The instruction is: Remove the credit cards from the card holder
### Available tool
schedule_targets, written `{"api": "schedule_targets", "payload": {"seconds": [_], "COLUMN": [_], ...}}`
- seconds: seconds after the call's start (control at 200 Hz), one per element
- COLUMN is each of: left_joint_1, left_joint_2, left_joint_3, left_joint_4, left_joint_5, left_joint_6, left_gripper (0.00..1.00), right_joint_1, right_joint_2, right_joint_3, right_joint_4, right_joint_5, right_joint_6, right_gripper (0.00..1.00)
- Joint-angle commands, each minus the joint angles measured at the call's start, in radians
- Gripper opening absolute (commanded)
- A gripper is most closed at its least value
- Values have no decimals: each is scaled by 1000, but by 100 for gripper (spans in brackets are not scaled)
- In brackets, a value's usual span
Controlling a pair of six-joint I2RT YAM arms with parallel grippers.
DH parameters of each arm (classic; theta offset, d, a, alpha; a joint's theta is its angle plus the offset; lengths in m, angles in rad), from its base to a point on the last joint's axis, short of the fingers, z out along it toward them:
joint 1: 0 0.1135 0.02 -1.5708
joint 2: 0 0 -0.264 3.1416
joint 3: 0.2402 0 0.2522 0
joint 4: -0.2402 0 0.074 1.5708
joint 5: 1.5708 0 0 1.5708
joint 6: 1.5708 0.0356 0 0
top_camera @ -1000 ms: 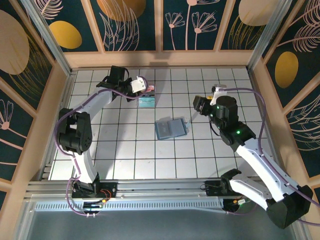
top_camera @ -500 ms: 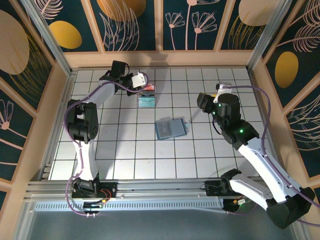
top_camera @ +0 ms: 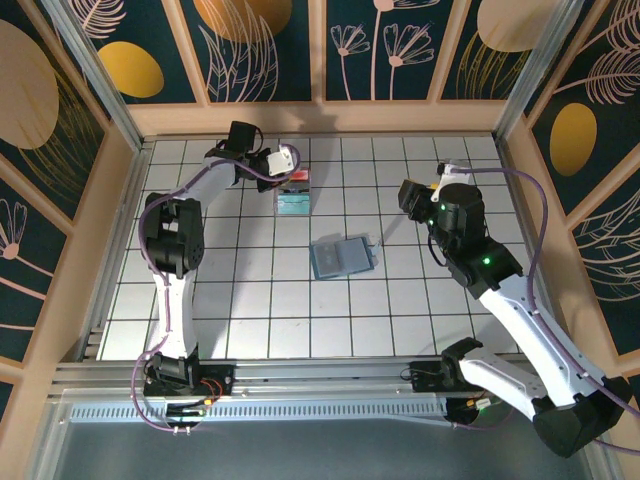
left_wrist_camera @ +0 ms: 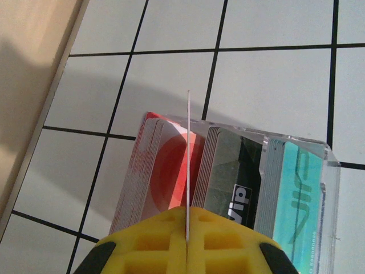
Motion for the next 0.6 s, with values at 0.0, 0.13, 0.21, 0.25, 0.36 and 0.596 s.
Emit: {"api": "schedule_targets", "payload": {"seconds": [0.0, 0.13, 0.21, 0.25, 0.36, 0.596], "left_joint_1": [12, 13, 14, 15, 15, 14], "left_joint_2": [34, 69, 91, 103, 135, 156], "left_joint_3": [56, 111, 149, 168, 224, 255], "left_joint_4": [-50, -104, -138, -153, -207, -229], "left_joint_5": [47, 46, 38, 29, 13, -11], "left_joint_6": [48, 70, 78, 79, 85, 72], "left_gripper": [0, 0, 0, 0, 0, 2], "right_joint_1": [4, 5, 5, 6, 5, 5], "right_joint_2": [13, 26, 30, 32, 35, 34], "right_joint_3": [30, 33, 33, 33, 36, 30], "right_joint_4": [13, 17, 19, 18, 17, 30], "right_joint_5": [17, 1, -8, -10, -16, -41], "right_joint_6": [-3, -3, -3, -3, -3, 4], "right_gripper": [58, 57, 57, 57, 57, 54]}}
